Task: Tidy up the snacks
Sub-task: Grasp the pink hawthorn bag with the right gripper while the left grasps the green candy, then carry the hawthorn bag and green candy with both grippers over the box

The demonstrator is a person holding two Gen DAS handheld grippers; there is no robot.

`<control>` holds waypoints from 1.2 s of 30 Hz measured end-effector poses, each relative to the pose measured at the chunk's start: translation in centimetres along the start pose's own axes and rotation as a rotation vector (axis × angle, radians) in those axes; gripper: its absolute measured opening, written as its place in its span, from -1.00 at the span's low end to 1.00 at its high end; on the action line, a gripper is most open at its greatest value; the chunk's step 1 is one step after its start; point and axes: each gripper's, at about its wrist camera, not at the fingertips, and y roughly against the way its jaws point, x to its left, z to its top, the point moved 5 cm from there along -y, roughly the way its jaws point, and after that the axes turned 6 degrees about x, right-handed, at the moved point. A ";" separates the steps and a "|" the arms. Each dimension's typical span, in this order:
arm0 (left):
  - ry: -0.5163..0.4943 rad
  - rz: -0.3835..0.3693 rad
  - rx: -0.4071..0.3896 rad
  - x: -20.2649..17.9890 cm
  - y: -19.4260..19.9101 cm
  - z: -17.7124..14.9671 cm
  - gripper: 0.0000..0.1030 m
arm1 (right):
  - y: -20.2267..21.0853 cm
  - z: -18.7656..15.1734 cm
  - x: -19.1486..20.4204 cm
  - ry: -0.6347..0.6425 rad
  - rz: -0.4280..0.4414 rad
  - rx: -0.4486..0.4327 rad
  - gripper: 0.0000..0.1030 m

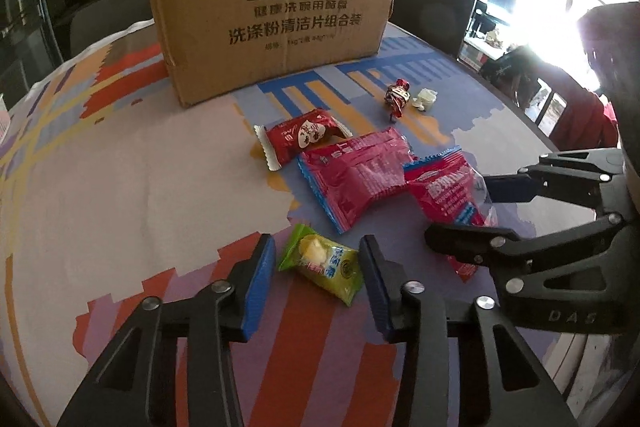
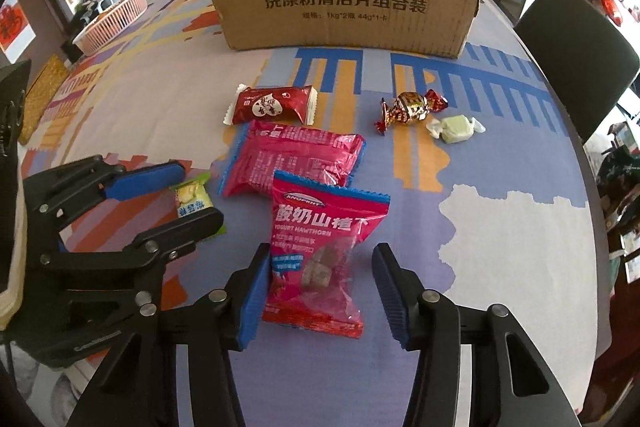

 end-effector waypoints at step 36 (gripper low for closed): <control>0.129 0.011 -0.142 -0.8 6.7 3.2 -0.71 | 5.8 0.9 -0.3 -0.006 0.090 -0.161 -0.30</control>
